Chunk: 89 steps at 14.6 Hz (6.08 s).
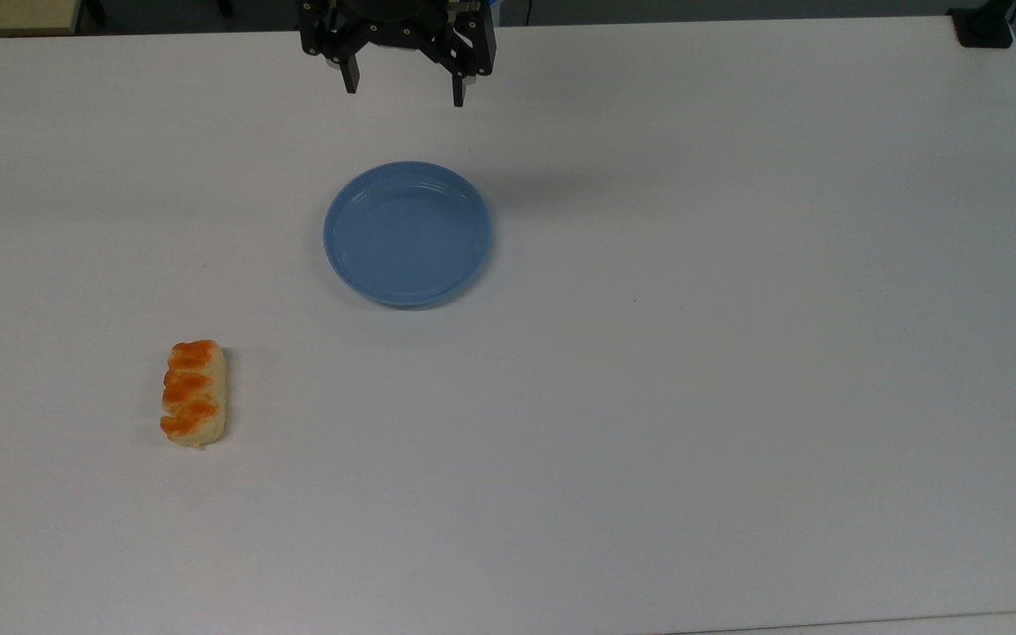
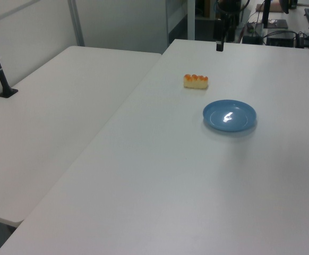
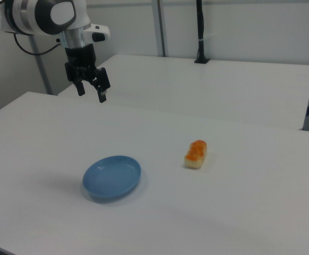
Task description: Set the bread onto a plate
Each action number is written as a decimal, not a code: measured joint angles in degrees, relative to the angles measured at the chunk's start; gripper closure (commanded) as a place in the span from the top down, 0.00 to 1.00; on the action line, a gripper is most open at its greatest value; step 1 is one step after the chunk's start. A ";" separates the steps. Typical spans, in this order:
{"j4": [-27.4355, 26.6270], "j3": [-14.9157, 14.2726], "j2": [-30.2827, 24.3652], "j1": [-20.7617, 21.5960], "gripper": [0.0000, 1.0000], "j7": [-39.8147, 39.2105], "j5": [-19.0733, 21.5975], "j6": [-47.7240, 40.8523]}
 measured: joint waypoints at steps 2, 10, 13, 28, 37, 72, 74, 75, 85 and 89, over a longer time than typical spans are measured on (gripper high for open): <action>0.00 -0.28 0.00 0.00 1.00 0.00 -0.01 0.00; -0.11 -0.80 0.10 0.11 1.00 -0.40 -0.02 0.00; -0.11 -0.80 0.10 0.12 1.00 -0.46 -0.02 0.00; -0.30 -2.62 3.55 -0.03 1.00 -7.43 -0.03 5.91; -0.05 -10.76 12.04 -0.17 1.00 -13.64 -0.07 17.67; 9.10 -21.35 37.59 0.53 0.59 -17.88 3.12 41.57; 9.10 -21.35 37.76 0.53 0.52 -17.87 3.12 41.57; 9.11 -21.35 37.80 0.53 0.52 -17.87 3.12 41.57; 9.79 -21.37 37.71 0.58 0.54 -17.87 3.15 41.57; 10.78 -21.53 35.73 0.54 0.56 -18.26 3.18 40.44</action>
